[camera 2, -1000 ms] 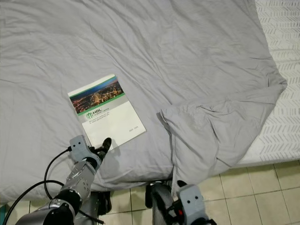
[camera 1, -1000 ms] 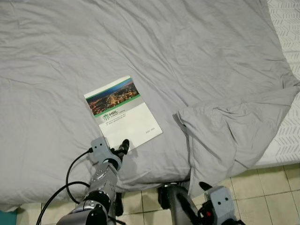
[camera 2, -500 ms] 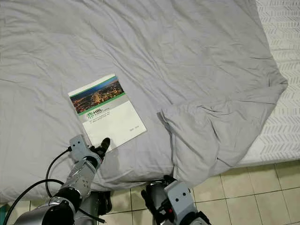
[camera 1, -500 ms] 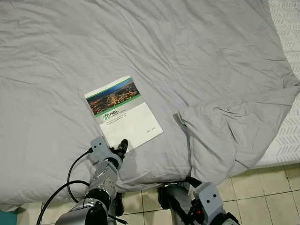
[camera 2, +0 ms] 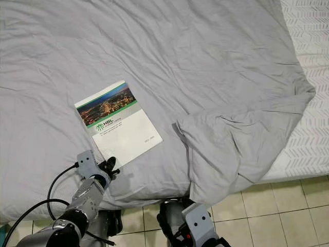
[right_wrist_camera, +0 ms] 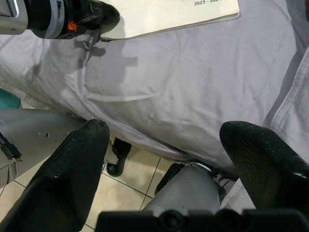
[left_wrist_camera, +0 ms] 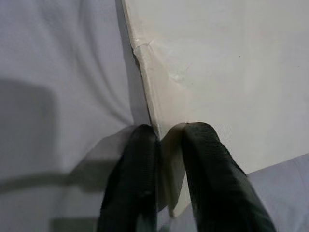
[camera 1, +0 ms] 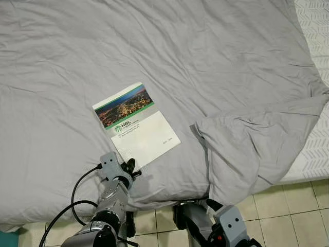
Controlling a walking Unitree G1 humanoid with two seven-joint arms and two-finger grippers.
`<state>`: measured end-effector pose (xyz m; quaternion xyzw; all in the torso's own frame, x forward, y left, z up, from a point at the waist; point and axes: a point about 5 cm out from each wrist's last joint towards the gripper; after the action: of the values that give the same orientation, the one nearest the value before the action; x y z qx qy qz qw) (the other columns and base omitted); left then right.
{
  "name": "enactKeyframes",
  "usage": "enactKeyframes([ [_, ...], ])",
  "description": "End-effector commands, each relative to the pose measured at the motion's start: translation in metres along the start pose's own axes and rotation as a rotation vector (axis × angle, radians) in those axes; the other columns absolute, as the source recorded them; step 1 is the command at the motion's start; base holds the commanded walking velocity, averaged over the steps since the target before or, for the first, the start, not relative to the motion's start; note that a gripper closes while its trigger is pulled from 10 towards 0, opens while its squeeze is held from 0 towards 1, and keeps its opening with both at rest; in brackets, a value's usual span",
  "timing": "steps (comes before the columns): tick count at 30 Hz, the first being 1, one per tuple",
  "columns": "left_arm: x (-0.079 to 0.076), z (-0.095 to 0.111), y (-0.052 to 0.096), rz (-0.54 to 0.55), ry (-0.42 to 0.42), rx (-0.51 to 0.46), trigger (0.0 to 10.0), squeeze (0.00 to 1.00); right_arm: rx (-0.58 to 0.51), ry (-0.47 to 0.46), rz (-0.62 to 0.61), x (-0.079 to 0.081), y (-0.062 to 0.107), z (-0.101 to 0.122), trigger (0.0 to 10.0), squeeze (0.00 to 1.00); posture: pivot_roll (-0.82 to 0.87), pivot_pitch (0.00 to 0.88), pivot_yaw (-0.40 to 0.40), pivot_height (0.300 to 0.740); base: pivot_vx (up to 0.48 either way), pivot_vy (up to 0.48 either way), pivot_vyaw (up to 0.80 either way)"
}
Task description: Clean up the room
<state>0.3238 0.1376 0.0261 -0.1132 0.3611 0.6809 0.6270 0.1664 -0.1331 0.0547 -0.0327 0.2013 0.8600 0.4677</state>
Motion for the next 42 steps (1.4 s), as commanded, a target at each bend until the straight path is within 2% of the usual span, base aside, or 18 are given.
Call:
enactKeyframes([
  [1, 0.015, -0.020, 0.009, 0.038, -0.004, 0.074, 0.0, 0.00, 0.053, -0.008, 0.010, 0.005, 0.003, -0.012, 10.0, 0.00, -0.28, 0.504, -0.070, 0.740, 0.000, 0.000, 0.00],
  [7, 0.026, -0.001, 0.010, -0.010, -0.068, 0.015, 0.0, 0.00, 0.030, -0.007, -0.033, -0.007, -0.002, -0.006, 10.0, 0.00, -0.24, 0.426, -0.037, 0.740, 0.000, 0.000, 0.00],
  [9, 0.025, 0.013, 0.010, -0.074, -0.115, -0.038, 0.0, 0.00, 0.022, -0.030, -0.087, -0.019, -0.009, -0.006, 10.0, 0.00, -0.19, 0.341, -0.007, 0.740, 0.000, 0.000, 0.00],
  [10, 0.025, 0.016, 0.010, -0.085, -0.127, -0.046, 0.0, 0.00, 0.022, -0.040, -0.100, -0.022, -0.012, -0.008, 10.0, 0.00, -0.19, 0.329, -0.003, 0.740, 0.000, 0.000, 0.00],
  [12, 0.023, 0.027, 0.010, -0.120, -0.172, -0.089, 0.0, 0.00, 0.012, -0.068, -0.135, -0.030, -0.017, -0.007, 10.0, 0.00, -0.16, 0.275, 0.011, 0.740, 0.000, 0.000, 0.00],
  [13, 0.023, 0.027, 0.010, -0.120, -0.172, -0.089, 0.0, 0.00, 0.012, -0.068, -0.135, -0.030, -0.017, -0.007, 10.0, 0.00, -0.16, 0.275, 0.011, 0.740, 0.000, 0.000, 0.00],
  [15, 0.016, 0.042, 0.011, -0.168, -0.252, -0.148, 0.0, 0.00, -0.005, -0.081, -0.177, -0.040, -0.027, -0.005, 10.0, 0.00, -0.11, 0.183, 0.034, 0.740, 0.000, 0.000, 0.00],
  [16, 0.016, 0.042, 0.011, -0.168, -0.252, -0.148, 0.0, 0.00, -0.005, -0.081, -0.177, -0.040, -0.027, -0.005, 10.0, 0.00, -0.11, 0.183, 0.034, 0.740, 0.000, 0.000, 0.00],
  [21, -0.001, 0.071, 0.017, -0.251, -0.434, -0.262, 0.0, 0.00, -0.059, -0.110, -0.255, -0.062, -0.049, 0.005, 10.0, 0.00, -0.06, 0.068, 0.056, 0.740, 0.000, 0.000, 0.00],
  [22, -0.001, 0.071, 0.017, -0.251, -0.434, -0.262, 0.0, 0.00, -0.059, -0.110, -0.255, -0.062, -0.049, 0.005, 10.0, 0.00, -0.06, 0.068, 0.056, 0.740, 0.000, 0.000, 0.00],
  [23, -0.004, 0.073, 0.020, -0.281, -0.508, -0.257, 0.0, 0.00, -0.087, -0.125, -0.291, -0.072, -0.058, 0.010, 10.0, 0.00, -0.05, 0.015, 0.068, 0.740, 0.000, 0.000, 0.00],
  [26, -0.001, 0.070, 0.020, -0.295, -0.575, -0.212, 0.0, 0.00, -0.111, -0.150, -0.332, -0.082, -0.067, 0.015, 10.0, 0.00, -0.05, 0.000, 0.077, 0.740, 0.000, 0.000, 0.00],
  [30, -0.001, 0.069, 0.018, -0.285, -0.582, -0.198, 0.0, 0.00, -0.127, -0.169, -0.358, -0.088, -0.073, 0.018, 10.0, 0.00, -0.05, 0.000, 0.080, 0.740, 0.000, 0.000, 0.00],
  [31, -0.002, 0.070, 0.016, -0.281, -0.600, -0.199, 0.8, 0.00, -0.129, -0.162, -0.364, -0.089, -0.075, 0.020, 10.0, 0.00, -0.05, 0.000, 0.082, 0.740, 0.000, 0.000, 0.00],
  [32, -0.002, 0.070, 0.015, -0.270, -0.594, -0.197, 3.3, 0.00, -0.131, -0.154, -0.371, -0.090, -0.076, 0.021, 10.0, 0.00, -0.05, 0.000, 0.082, 0.740, 0.000, 0.000, 0.00],
  [34, -0.004, 0.070, 0.012, -0.261, -0.606, -0.190, 10.0, 0.00, -0.133, -0.121, -0.394, -0.093, -0.077, 0.023, 10.0, 0.00, -0.06, 0.000, 0.079, 0.740, 0.000, -0.471, 0.00],
  [37, -0.006, 0.070, 0.014, -0.271, -0.603, -0.200, 10.0, 0.00, -0.145, -0.075, -0.426, -0.097, -0.074, 0.025, 10.0, 0.00, -0.07, 0.000, 0.076, 0.740, 0.000, -0.472, 0.00],
  [42, -0.006, 0.057, 0.020, -0.309, -0.588, -0.184, 10.0, 0.00, -0.139, -0.071, -0.460, -0.100, -0.064, 0.018, 10.0, 0.00, -0.08, 0.002, 0.066, 0.740, 0.000, -0.470, 0.00],
])
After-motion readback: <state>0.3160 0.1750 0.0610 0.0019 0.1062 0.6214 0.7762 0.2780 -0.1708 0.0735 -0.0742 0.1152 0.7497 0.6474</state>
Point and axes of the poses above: a point about 5 cm out from each wrist's last joint towards the gripper, its own y axis pointing back from the gripper into the wrist, its own z axis along the axis of the wrist's last joint, x = y × z, and after that the axes turned 12 degrees about y, right-handed
